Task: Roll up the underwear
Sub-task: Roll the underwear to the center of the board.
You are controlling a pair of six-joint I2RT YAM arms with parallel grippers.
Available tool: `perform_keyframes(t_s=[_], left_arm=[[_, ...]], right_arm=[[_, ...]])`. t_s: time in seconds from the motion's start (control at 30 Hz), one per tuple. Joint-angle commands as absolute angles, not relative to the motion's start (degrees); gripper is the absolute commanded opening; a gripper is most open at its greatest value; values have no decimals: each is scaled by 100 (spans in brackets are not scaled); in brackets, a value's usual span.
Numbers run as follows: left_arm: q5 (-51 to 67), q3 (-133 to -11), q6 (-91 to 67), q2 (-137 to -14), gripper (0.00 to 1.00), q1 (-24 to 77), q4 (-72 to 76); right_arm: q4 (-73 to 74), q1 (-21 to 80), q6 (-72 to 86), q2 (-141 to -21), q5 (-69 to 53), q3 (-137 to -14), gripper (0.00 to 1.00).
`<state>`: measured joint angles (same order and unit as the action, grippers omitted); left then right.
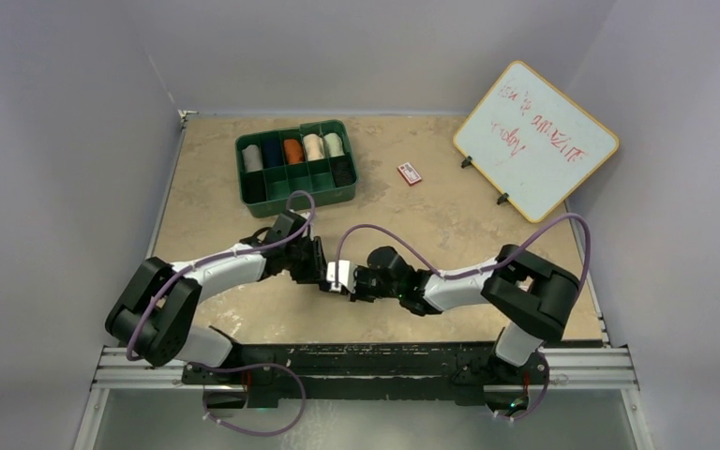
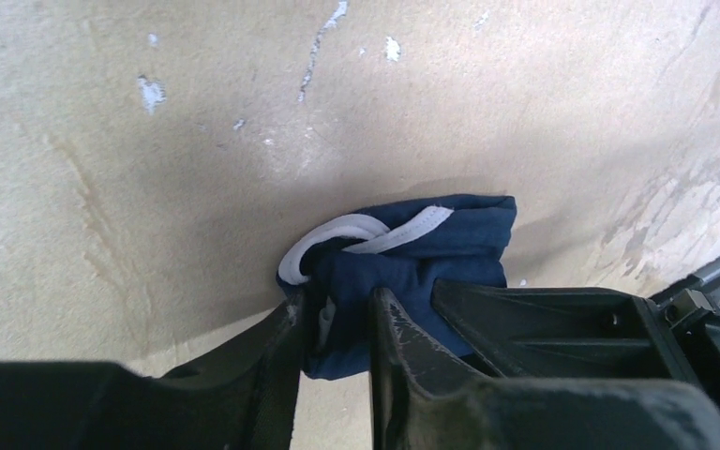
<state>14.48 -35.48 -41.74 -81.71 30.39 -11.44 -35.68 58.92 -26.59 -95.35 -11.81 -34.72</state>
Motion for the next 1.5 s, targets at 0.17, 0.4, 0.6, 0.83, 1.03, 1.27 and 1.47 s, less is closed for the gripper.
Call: perform_keyframes(t_s=[0.17, 0.4, 0.6, 0.83, 1.03, 1.27, 1.47], left_arm=[[1129, -3395, -4282, -7530, 42, 2982, -1456], [1408, -3003, -4704, -6801, 49, 2971, -1110], [1534, -2769, -4882, -6571, 50, 2967, -928], [1718, -2430, -5342, -6692, 51, 2970, -117], [1469, -2213, -5796, -7111, 51, 2997, 690], [955, -1931, -6134, -7553, 51, 3060, 1315], [709, -2011, -6112, -8036, 34, 3206, 1386]], right_arm=[[-3831, 5464, -843, -9989, -2583, -3396, 3], [-4844, 4678, 865, -10605, -3718, -3248, 5], [-4821, 4443, 1499, -11019, -4152, -3428, 6], [-5189, 4219, 2185, -11419, -4550, -3456, 7], [-5441, 4023, 2755, -11727, -5012, -3573, 9], [-6167, 3820, 3508, -12091, -5472, -3582, 11], [-6243, 3780, 3695, -12127, -5650, -3628, 16]])
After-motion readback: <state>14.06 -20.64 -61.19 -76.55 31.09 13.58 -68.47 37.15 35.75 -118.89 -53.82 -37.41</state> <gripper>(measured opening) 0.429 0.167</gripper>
